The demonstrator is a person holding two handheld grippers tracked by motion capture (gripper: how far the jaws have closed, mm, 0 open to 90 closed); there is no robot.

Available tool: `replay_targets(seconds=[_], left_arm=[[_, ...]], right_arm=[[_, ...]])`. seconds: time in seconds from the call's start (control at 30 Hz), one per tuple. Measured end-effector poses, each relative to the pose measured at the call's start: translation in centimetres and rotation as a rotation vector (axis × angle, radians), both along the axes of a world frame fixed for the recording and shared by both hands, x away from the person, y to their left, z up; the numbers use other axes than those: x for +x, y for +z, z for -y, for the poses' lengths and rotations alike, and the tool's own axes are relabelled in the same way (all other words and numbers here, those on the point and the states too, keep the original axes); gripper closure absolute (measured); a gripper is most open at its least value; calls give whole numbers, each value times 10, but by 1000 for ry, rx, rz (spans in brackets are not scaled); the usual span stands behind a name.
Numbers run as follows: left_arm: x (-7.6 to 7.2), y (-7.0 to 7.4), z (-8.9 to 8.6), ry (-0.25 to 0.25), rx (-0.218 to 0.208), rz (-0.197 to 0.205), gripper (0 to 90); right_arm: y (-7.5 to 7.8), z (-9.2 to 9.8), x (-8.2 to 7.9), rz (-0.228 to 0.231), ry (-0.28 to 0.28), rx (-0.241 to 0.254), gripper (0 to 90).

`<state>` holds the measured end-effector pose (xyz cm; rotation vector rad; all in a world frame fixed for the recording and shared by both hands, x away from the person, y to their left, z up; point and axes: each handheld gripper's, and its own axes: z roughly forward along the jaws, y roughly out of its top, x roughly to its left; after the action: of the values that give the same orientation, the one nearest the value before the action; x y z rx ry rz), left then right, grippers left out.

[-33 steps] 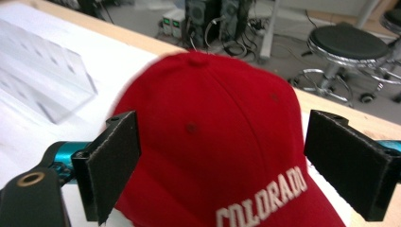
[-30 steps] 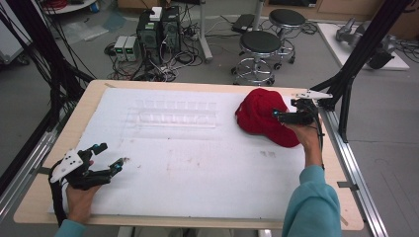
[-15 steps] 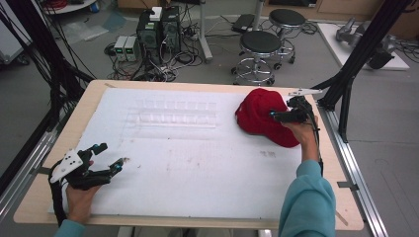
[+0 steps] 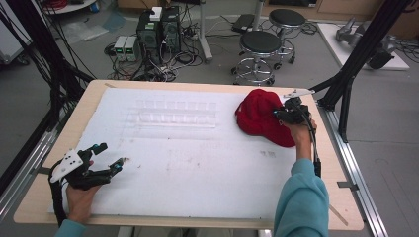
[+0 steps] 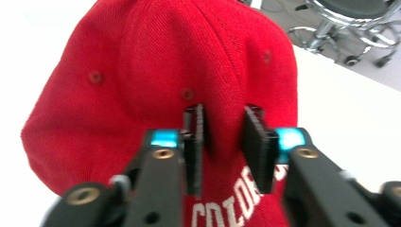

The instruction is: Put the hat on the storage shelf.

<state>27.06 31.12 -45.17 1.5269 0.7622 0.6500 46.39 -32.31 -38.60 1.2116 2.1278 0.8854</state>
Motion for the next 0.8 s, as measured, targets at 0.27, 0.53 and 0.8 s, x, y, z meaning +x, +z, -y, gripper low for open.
replay_targets(seconds=[0.27, 0.53, 0.8], left_arm=[[0, 0, 0, 3, -1, -3, 151], [0, 0, 1, 7, 8, -5, 155], [1, 0, 0, 13, 4, -12, 160]], right_arm=[[1, 3, -1, -29, -35, 61, 867], [7, 0, -11, -4, 1, 90, 869], [24, -10, -27, 36, 47, 93, 869]])
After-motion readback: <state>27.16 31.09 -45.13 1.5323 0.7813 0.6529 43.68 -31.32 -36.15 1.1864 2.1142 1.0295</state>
